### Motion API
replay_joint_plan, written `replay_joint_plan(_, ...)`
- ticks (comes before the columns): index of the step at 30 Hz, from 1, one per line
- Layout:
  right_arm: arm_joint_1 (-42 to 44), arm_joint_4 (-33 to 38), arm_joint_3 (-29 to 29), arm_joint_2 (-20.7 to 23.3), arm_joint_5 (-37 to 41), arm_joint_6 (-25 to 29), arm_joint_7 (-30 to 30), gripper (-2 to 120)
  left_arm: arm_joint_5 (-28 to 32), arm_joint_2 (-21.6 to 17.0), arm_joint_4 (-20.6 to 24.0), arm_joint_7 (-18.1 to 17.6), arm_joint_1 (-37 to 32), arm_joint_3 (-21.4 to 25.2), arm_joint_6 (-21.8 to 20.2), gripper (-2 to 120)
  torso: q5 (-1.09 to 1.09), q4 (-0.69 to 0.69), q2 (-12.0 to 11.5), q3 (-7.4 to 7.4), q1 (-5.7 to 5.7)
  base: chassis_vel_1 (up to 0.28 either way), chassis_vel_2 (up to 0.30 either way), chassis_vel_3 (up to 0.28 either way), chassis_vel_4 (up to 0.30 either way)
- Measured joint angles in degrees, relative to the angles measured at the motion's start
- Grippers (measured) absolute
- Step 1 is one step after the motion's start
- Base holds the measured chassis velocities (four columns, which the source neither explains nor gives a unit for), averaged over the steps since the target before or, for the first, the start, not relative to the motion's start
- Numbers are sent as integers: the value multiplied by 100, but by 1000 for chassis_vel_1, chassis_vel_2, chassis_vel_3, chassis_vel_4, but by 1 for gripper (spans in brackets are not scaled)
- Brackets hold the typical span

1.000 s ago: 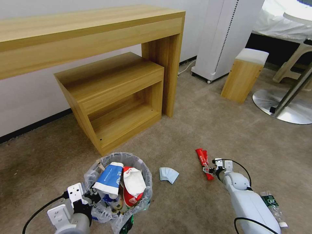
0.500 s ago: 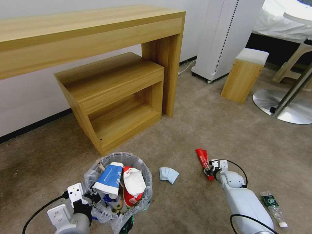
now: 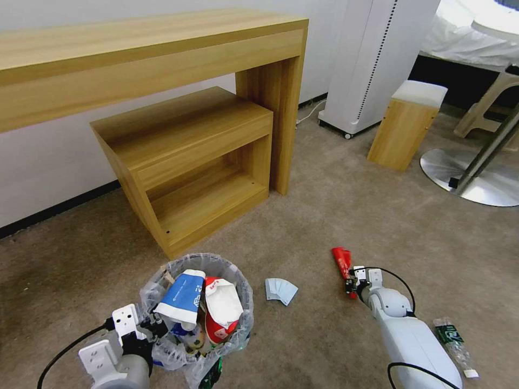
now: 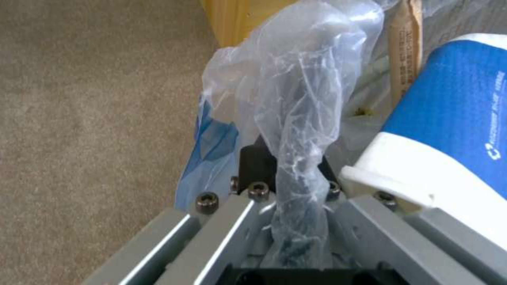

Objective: Pick up the trash bin and place the garbage on the floor into it.

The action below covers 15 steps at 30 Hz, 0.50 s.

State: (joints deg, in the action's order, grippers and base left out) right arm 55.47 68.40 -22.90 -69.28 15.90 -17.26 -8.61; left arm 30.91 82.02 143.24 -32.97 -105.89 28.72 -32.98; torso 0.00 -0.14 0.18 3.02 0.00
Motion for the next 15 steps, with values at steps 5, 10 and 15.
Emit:
replay_joint_plan(5,506,1493,251,393,469,1199,-539,1,0,0,0,-1,0,0,0,0,-3,-1,0,-1,0,0,0,0,0)
replay_joint_plan(10,543,2568,849,692,1258,2655,-2142,1,0,0,0,0,0,0,0,0,-3,1,1,-1,0,0,0,0,0)
replay_joint_plan(15,191,2868,1551,506,2120,3083,-3371,0,0,0,0,1,0,0,0,0,-2,1,1,-1,0,0,0,0,0)
